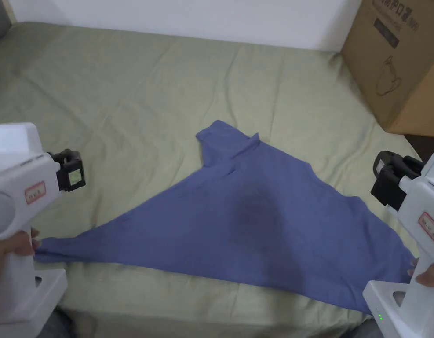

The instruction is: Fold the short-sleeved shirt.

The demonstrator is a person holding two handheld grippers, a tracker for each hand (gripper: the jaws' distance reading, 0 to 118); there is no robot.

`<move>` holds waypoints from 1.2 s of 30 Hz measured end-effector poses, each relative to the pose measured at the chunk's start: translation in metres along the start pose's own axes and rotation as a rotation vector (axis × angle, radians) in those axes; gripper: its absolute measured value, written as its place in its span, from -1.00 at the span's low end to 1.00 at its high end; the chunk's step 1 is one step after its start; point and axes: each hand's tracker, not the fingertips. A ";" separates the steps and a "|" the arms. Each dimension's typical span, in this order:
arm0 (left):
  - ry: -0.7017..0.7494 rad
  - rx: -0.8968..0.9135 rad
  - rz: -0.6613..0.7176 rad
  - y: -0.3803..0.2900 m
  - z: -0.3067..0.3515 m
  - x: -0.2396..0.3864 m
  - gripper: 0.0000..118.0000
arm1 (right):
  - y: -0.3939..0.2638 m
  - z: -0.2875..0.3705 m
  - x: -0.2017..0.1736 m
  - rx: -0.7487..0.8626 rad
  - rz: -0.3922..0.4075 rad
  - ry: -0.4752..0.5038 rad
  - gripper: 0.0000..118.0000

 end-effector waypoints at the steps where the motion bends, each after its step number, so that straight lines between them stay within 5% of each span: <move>1: -0.001 -0.041 0.018 0.001 -0.004 -0.007 0.22 | -0.001 0.000 0.001 -0.003 -0.005 0.002 -1.00; 2: 0.017 -0.093 0.048 0.000 -0.011 -0.016 0.39 | 0.000 -0.001 0.000 -0.007 -0.015 0.001 -1.00; 3: 0.026 -0.139 0.070 -0.002 -0.018 -0.023 0.89 | -0.001 -0.001 0.001 -0.012 -0.019 0.000 -1.00; 4: 0.029 -0.159 0.101 -0.005 -0.021 -0.035 1.00 | -0.003 -0.001 0.002 -0.014 -0.022 -0.001 -1.00; 16: 0.166 -0.592 0.112 -0.065 -0.103 -0.081 0.96 | -0.013 -0.011 -0.002 -0.078 -0.016 -0.004 -1.00; 19: 0.168 -0.605 0.116 -0.078 -0.111 -0.077 0.72 | -0.014 -0.012 -0.003 -0.085 -0.009 -0.007 -1.00; 22: 0.135 -0.669 0.163 -0.089 -0.113 -0.073 -0.29 | -0.015 -0.013 -0.002 -0.094 -0.011 -0.012 -1.00; 25: 0.054 -0.633 0.188 -0.085 -0.111 -0.071 -0.96 | -0.017 -0.014 -0.002 -0.104 -0.002 -0.023 -1.00; 32: 0.051 -0.405 0.233 -0.066 -0.073 -0.063 -1.00 | 0.000 -0.039 0.003 -0.155 0.013 -0.013 -1.00; 36: 0.043 -0.298 0.250 -0.056 -0.044 -0.056 -1.00 | 0.031 -0.083 0.006 -0.240 0.006 0.076 -0.99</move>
